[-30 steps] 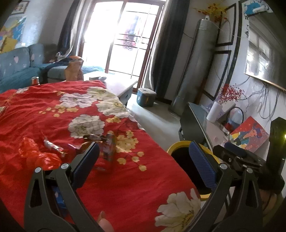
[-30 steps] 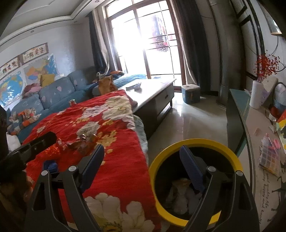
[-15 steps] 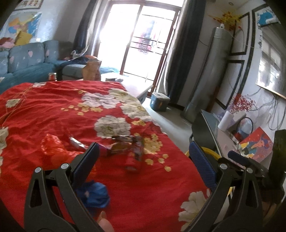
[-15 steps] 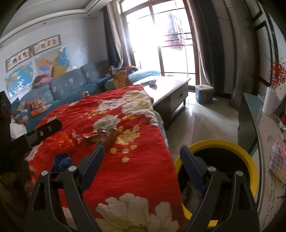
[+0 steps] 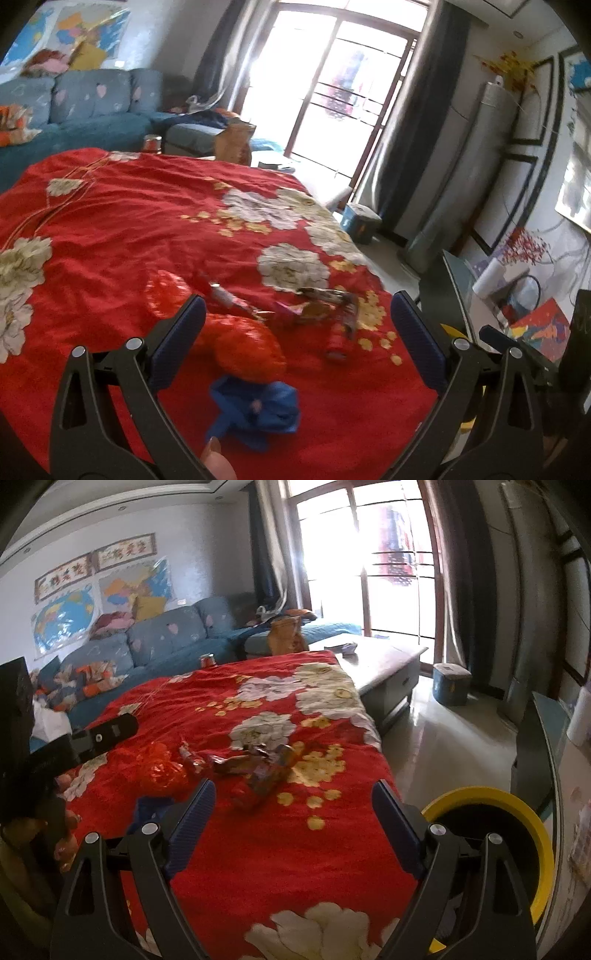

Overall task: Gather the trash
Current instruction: 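Grasp the red plastic bag with the left gripper while the right gripper grasps a small wrapper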

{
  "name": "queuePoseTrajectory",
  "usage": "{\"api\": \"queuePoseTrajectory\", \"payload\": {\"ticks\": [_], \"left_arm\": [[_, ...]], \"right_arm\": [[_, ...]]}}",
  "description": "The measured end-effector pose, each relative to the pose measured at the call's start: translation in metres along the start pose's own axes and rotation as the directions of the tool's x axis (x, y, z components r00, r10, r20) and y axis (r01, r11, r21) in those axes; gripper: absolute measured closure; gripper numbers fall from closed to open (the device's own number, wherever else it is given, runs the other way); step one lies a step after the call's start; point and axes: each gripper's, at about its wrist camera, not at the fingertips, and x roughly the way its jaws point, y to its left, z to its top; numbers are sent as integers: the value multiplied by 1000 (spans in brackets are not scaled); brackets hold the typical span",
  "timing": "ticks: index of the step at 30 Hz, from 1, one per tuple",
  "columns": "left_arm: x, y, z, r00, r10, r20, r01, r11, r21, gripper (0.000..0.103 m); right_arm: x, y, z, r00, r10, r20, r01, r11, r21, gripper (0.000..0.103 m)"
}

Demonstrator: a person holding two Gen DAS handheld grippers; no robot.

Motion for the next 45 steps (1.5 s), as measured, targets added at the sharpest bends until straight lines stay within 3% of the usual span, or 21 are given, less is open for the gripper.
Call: {"api": "queuePoseTrajectory", "payload": {"ticks": [7,16,34,36,37,45], "left_arm": [[-2,27,3,999,39,3,-39,997,-60,11],[10,60,-1,997,58,-43,-64,988,-142,11],[49,69,-25,982,-61,-180,23,979,-205,11],[52,69,-26,980,-65,-188,25,978,-206,13],[53,69,-26,979,-66,-191,25,978,-208,15],[57,73,-31,974,-69,-214,19,974,-225,37]], "right_arm": [[16,18,8,1000,18,-12,-19,998,-55,20],[57,33,22,999,25,-45,-30,993,-115,31],[147,33,28,985,-14,-174,-18,983,-181,68],[152,33,28,983,-7,-182,-26,984,-179,77],[153,32,27,983,-2,-186,-31,984,-176,85],[139,33,29,989,49,-141,-68,988,-139,87]]}}
